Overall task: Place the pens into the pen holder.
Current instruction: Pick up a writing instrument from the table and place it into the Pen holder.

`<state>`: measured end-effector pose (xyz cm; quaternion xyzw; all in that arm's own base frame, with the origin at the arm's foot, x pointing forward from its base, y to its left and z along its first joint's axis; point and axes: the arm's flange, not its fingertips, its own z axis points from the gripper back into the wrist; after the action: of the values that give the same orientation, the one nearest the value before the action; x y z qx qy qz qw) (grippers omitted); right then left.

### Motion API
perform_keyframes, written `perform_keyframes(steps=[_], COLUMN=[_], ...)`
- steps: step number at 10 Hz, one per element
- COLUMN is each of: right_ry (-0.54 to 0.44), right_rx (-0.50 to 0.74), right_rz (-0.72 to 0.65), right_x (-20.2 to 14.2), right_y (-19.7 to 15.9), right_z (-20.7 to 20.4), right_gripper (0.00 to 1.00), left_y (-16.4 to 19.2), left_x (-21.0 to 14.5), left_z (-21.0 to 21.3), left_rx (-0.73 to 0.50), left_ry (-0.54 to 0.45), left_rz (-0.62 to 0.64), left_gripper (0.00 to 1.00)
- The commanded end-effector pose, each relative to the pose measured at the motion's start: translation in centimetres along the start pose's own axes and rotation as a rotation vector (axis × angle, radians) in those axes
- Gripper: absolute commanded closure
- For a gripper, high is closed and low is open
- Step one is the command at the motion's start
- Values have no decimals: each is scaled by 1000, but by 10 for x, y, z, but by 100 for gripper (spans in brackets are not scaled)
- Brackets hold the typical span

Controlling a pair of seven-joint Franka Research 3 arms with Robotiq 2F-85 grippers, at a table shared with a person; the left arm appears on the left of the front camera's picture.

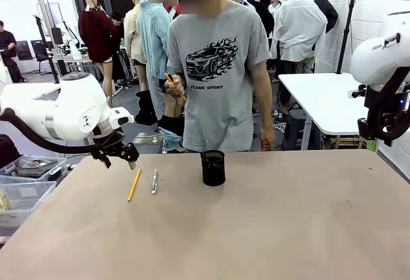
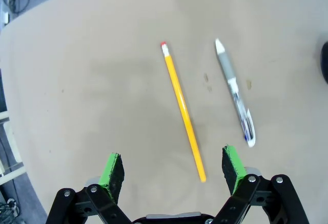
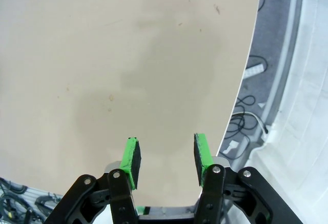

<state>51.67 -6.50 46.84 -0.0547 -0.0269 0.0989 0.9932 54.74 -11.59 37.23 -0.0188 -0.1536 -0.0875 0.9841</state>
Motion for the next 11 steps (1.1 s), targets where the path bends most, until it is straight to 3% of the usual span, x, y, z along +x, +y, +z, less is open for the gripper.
perform_keyframes(steps=[1,5,6,7,11], right_ry=[-1,-1,-1,-1,-1], right_rx=[-1,-1,-1,-1,-1], right_rz=[9,9,9,9,9], right_x=[-1,-1,-1,-1,-1], right_y=[-1,-1,-1,-1,-1], right_z=[-1,-1,-1,-1,-1], right_gripper=[46,46,46,46,46], left_y=[-10,-19,-16,-16,-15], left_x=[14,21,21,20,20], left_z=[-32,-69,-71,-73,-79], left_rx=[33,46,42,41,48], left_ry=[-21,70,79,96,135], left_rz=[31,4,5,6,-11], left_gripper=[0,0,7,22,100])
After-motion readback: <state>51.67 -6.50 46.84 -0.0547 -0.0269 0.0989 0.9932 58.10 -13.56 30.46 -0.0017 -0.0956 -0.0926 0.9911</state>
